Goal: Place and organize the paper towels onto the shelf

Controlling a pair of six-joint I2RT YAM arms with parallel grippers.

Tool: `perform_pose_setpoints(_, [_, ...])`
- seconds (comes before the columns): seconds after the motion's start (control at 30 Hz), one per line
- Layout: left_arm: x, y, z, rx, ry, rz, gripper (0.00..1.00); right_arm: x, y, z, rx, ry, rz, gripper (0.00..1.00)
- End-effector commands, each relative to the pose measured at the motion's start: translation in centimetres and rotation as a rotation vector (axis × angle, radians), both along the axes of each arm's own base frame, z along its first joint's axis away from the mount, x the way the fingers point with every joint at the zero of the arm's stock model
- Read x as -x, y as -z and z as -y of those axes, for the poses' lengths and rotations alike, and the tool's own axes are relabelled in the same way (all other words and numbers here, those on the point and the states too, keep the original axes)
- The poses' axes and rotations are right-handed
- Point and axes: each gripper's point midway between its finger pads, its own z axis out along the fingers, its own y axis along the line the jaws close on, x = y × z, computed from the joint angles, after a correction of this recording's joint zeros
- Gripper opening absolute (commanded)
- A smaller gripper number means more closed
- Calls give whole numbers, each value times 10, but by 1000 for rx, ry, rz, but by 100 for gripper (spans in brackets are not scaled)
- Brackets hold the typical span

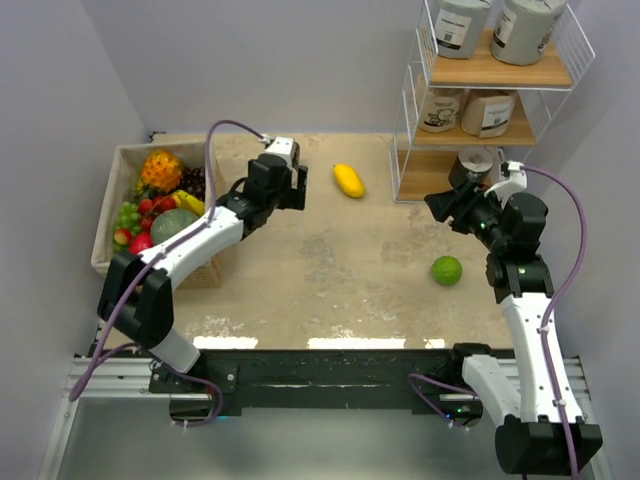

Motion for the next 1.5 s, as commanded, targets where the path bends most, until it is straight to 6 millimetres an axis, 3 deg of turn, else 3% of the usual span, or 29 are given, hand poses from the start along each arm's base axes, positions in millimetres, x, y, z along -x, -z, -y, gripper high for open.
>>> perform_pose_setpoints(0.0, [-10, -60, -14, 86, -74, 102, 89, 3, -15, 0, 24, -10, 47, 65])
perform_pose_setpoints(0.2, [-42, -53, -23, 149, -253, 28, 85, 10, -20, 6, 55, 19, 61, 65])
perform_pose_setpoints(0.33, [-65, -47, -8, 123, -165, 109, 81, 15, -23, 5, 52, 16, 69, 65])
perform_pose_setpoints(0.37, [-71, -36, -11, 19, -119, 120, 77, 15, -24, 4, 49, 11, 69, 65])
perform_pose_setpoints(0.43, [-84, -40, -18, -106, -137, 171, 77, 17, -27, 1, 42, -2, 77, 65])
perform_pose_setpoints(0.47, [-89, -26, -21, -215, -101, 157, 77, 17, -27, 1, 43, -6, 76, 65])
perform_pose_setpoints(0.5, [-94, -31, -19, -256, -84, 167, 77, 17, -29, 1, 41, -7, 79, 65])
perform_pose_setpoints(0.57, [-101, -21, -15, -385, -6, 161, 78, 17, -30, 2, 47, -4, 82, 65])
perform_pose_setpoints(0.67, [-106, -9, -8, -476, 81, 178, 79, 14, -30, 1, 51, -8, 76, 65])
perform_pose_setpoints(0.77, [-113, -13, 4, -465, 150, 277, 80, 11, -31, 3, 58, -3, 70, 65])
perform_pose_setpoints(0.9, [-118, 0, 10, -497, 206, 324, 81, 7, -30, 4, 56, 2, 63, 65])
perform_pose_setpoints(1.07, [-134, 29, 2, -540, 205, 338, 80, 6, -34, 5, 59, 10, 58, 66])
perform_pose_setpoints(1.37, [-160, 47, -8, -604, 199, 371, 79, 2, -38, 7, 75, 13, 52, 65])
perform_pose_setpoints(1.47, [-166, 45, -9, -623, 180, 411, 77, 2, -37, 6, 77, 7, 43, 65])
